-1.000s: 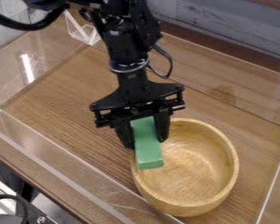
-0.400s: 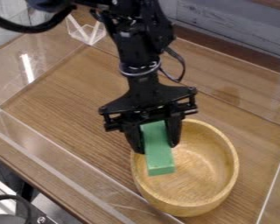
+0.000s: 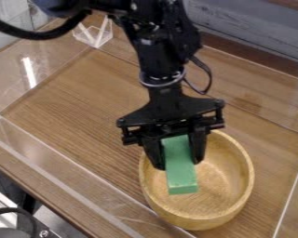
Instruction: Put the green block in the brown bowl
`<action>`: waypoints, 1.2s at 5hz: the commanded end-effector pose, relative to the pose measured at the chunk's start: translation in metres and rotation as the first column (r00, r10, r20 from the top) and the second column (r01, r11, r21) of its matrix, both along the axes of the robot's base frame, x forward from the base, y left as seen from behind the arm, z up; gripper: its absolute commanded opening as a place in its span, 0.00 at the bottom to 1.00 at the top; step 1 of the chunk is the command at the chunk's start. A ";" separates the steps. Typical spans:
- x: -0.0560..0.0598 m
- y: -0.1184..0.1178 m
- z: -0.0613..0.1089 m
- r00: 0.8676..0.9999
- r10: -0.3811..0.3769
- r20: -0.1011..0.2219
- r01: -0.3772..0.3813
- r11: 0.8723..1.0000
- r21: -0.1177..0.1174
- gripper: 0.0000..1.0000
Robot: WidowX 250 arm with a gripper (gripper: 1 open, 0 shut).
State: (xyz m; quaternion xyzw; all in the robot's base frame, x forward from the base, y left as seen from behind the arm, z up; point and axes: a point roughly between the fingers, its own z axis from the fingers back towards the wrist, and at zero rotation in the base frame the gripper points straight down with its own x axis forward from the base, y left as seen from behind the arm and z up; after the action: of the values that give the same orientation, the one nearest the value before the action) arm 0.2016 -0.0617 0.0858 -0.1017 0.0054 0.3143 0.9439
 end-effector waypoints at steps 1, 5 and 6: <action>0.002 -0.009 0.005 0.999 -0.025 0.044 0.026 1.000 -0.016 0.00; 0.004 -0.031 -0.016 0.996 -0.082 0.044 0.083 0.996 -0.034 0.00; 0.004 -0.034 -0.019 0.995 -0.092 0.044 0.094 0.995 -0.039 0.00</action>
State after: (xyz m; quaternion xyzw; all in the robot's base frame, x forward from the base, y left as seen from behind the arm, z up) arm 0.2030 -0.0917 0.0610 -0.1188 0.0068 0.2732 0.9546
